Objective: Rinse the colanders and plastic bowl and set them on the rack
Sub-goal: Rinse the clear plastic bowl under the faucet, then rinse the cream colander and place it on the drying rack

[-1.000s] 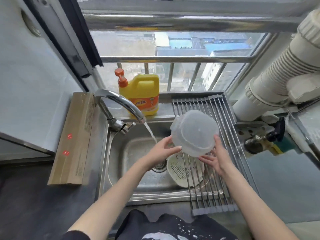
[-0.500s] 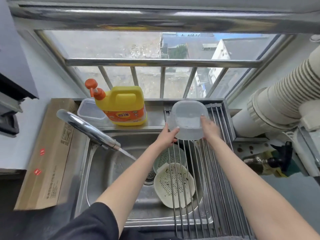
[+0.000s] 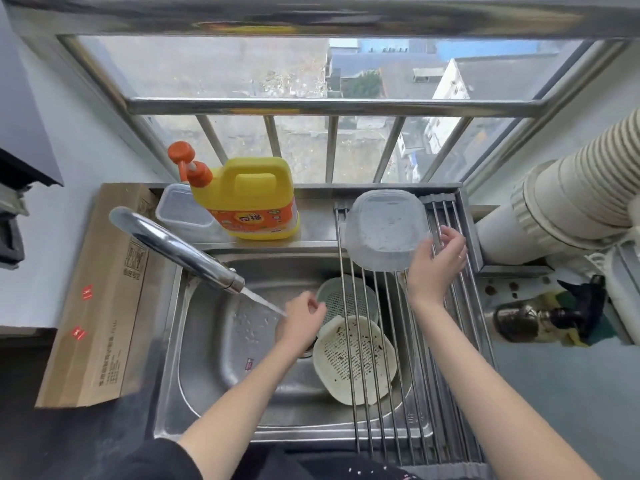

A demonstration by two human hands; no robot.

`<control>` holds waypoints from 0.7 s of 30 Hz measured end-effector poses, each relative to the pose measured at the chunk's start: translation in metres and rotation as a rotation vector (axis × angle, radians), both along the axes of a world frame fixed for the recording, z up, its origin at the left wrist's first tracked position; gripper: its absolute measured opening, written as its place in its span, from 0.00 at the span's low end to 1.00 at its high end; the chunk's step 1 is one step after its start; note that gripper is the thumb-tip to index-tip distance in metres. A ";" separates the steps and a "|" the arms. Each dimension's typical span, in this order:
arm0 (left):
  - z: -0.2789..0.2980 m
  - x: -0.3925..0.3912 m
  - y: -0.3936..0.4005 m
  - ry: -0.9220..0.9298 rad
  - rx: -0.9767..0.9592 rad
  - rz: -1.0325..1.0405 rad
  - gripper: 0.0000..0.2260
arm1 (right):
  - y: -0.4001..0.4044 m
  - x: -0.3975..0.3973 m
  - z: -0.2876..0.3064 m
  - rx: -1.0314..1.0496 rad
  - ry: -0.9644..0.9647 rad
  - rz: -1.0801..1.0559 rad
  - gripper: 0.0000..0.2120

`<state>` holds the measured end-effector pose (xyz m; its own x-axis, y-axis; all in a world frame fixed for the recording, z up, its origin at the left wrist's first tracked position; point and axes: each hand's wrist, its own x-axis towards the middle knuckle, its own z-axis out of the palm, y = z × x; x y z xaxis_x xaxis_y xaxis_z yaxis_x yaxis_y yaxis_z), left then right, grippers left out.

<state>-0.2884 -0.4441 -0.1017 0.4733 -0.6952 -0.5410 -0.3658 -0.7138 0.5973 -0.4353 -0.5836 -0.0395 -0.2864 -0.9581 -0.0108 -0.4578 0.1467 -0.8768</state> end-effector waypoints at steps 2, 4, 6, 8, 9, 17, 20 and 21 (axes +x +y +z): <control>-0.020 -0.003 0.015 -0.055 0.180 -0.164 0.17 | 0.025 -0.005 0.005 0.003 -0.043 0.036 0.12; -0.031 -0.011 0.019 -0.002 0.268 -0.327 0.20 | 0.048 -0.015 0.008 0.037 -0.068 0.098 0.09; -0.037 -0.020 0.017 0.010 0.271 -0.394 0.16 | 0.067 -0.029 0.007 0.061 -0.054 0.146 0.08; -0.038 -0.024 0.013 -0.022 0.200 -0.379 0.10 | 0.081 -0.042 0.005 0.108 -0.045 0.160 0.08; -0.039 -0.023 0.011 -0.040 0.182 -0.357 0.09 | 0.087 -0.047 0.005 0.132 -0.045 0.159 0.09; 0.002 0.046 0.039 0.210 0.091 0.127 0.09 | 0.129 -0.009 0.012 0.279 -0.120 0.319 0.08; 0.025 0.074 0.054 0.189 0.043 0.204 0.09 | 0.128 0.021 -0.001 0.394 -0.040 0.451 0.11; 0.032 0.082 0.062 0.163 0.043 0.213 0.09 | 0.128 0.030 -0.004 0.432 -0.010 0.485 0.13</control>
